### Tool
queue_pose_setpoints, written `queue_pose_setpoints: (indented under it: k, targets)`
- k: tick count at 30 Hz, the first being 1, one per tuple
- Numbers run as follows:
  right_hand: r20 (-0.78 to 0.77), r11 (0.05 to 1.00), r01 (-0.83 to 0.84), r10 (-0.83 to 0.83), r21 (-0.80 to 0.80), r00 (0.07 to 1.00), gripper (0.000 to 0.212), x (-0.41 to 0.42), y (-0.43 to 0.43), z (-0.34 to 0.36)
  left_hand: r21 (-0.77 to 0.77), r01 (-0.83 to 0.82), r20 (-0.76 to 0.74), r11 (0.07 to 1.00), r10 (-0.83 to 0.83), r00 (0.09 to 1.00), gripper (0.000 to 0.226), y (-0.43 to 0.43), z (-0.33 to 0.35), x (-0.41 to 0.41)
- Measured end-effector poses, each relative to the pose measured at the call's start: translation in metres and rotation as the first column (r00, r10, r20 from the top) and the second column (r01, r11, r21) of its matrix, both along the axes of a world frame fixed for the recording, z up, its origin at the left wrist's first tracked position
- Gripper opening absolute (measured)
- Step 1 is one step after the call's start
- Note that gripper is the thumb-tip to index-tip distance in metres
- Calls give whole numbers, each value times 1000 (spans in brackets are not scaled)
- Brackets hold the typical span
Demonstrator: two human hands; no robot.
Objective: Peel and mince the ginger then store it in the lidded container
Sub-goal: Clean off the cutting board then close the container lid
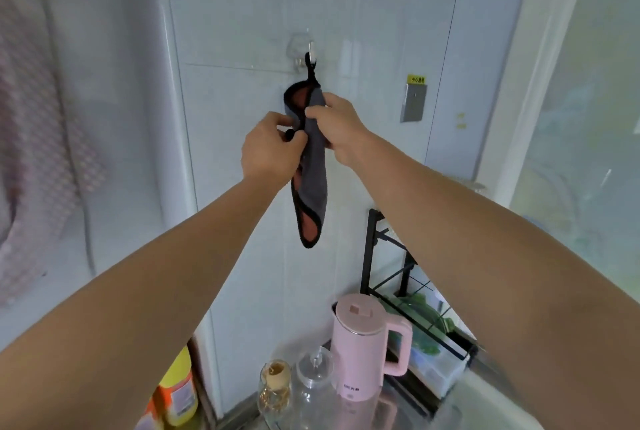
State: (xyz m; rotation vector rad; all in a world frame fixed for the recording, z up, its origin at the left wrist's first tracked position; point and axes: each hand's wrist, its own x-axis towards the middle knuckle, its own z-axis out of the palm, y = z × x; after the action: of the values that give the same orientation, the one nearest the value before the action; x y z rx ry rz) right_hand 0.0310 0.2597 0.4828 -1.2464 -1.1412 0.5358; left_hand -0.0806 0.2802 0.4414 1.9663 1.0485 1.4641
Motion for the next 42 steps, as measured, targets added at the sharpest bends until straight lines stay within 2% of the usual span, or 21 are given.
queue_pose_setpoints:
  k: [2, 5, 10, 12, 15, 18, 21, 24, 28, 29, 31, 35, 36, 39, 41, 42]
  targets:
    - [-102, 997, 3, 6, 83, 995, 20, -4, 0, 20, -25, 9, 16, 1000, -9, 1000, 33, 1, 13, -2]
    - [-170, 982, -10, 43, 189, 984, 32, -6, -1, 50, -15, 30, 42, 999, -29, 999, 38, 3, 31, -6]
    - [-303, 917, 9, 122, 399, 945, 45, 2, 3, 99, -9, 104, 120, 994, -103, 987, 29, 3, 64, -9]
    - [-321, 911, 43, 100, 410, 942, 43, 6, 2, 107, 4, 107, 132, 994, -107, 986, 21, 4, 74, -8]
    - [-335, 941, 81, 36, 330, 942, 31, 10, 5, 96, 9, 68, 144, 998, -68, 987, 5, 6, 75, -3]
    - [-371, 970, 107, -20, 217, 928, 29, 18, 0, 60, -29, 74, 125, 997, -70, 990, 8, 2, 56, 7]
    - [-400, 989, 72, -13, 133, 916, 32, 30, -19, 19, -107, 128, 115, 986, -116, 987, 12, -5, 27, 19]
    - [-422, 995, 102, -85, 17, 903, 34, 37, -38, -15, -193, 204, 139, 960, -179, 974, 15, -19, -4, 32]
    - [-408, 986, 126, -159, -107, 899, 19, 54, -72, -61, -290, 326, 252, 900, -257, 933, 15, -50, -42, 48]
    - [-414, 985, 100, -150, -140, 898, 24, 59, -87, -72, -308, 353, 272, 883, -274, 922, 15, -62, -50, 51]
    - [-415, 974, 53, -143, -220, 899, 51, 67, -121, -93, -344, 396, 303, 851, -299, 905, 15, -88, -65, 56]
    - [-315, 939, 71, -183, -337, 931, 71, 89, -200, -141, -410, 457, 367, 789, -316, 875, 14, -146, -100, 67]
    - [-311, 931, 67, -187, -359, 932, 68, 93, -222, -153, -417, 470, 379, 778, -321, 868, 14, -160, -111, 70]
    - [-367, 911, 38, -204, -411, 908, 18, 99, -296, -188, -470, 510, 420, 721, -325, 847, 15, -211, -145, 78]
    - [-434, 903, 39, -243, -427, 867, 7, 98, -347, -210, -556, 586, 548, 590, -271, 792, 20, -247, -170, 81]
    - [-476, 906, 32, -251, -422, 843, 7, 97, -371, -221, -588, 654, 625, 476, -246, 741, 28, -267, -183, 83]
